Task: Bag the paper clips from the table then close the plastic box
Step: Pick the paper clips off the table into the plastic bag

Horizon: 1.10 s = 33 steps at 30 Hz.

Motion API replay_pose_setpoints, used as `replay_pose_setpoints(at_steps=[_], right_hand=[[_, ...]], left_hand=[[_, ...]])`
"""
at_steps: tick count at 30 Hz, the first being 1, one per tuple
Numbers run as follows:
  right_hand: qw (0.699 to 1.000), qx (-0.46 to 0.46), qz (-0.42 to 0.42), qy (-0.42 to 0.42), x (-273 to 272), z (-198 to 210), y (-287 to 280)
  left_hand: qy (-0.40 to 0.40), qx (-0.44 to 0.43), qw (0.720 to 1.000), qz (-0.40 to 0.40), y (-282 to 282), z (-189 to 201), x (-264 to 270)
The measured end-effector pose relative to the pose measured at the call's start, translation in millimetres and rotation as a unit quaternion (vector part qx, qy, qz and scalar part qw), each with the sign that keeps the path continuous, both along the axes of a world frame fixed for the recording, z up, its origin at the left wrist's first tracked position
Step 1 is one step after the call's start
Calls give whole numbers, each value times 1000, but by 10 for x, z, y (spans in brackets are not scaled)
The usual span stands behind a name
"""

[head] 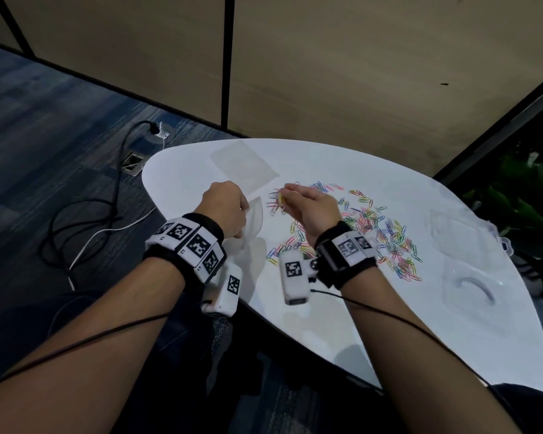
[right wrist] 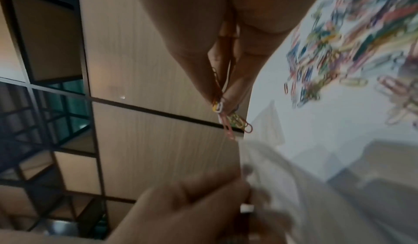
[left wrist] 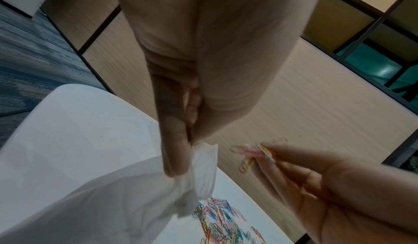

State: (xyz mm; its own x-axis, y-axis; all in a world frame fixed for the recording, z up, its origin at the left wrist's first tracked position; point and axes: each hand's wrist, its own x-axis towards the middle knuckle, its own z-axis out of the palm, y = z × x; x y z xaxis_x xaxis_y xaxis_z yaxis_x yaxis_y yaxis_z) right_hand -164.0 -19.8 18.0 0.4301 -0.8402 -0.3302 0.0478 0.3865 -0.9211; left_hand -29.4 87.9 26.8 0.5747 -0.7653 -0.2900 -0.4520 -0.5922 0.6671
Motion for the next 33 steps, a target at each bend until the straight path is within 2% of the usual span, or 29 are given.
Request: replay_pose_setpoints(at_steps=[2,4,6,8,14,18,24,28,31,33], right_hand=[[1000,-19,12,14,113,-75,185],[992,-103,24,74,175,-199,316],[966,-210,36,143,195,-289,400],[944,-275,48,178,203,-318,459],[941,-268,11,206,180,-326,432],[932,-278,75,222,160,-287,389],[882,-361,146,265,142,-240,334],[816,-408,261,314,175,-225,343],[803,-409,267,343,217,-228,299],[771,-417,316,364,221,-199,268]], left_hand=[[5,-11,1000,4,-17,-18,-18],[12,-27,1000,10,-31,-29,-30],[16,-34,999,12,-44,-29,-31],[10,-27,1000,5,-50,-30,-19],[5,-37,999,7,-40,-28,0],[-8,-55,998,6,-35,-7,-24],[-18,-70,997,5,-29,14,-29],[-52,-67,996,-28,-6,58,-67],[-57,-58,995,-54,0,58,-58],[-49,-57,996,-46,2,61,-65]])
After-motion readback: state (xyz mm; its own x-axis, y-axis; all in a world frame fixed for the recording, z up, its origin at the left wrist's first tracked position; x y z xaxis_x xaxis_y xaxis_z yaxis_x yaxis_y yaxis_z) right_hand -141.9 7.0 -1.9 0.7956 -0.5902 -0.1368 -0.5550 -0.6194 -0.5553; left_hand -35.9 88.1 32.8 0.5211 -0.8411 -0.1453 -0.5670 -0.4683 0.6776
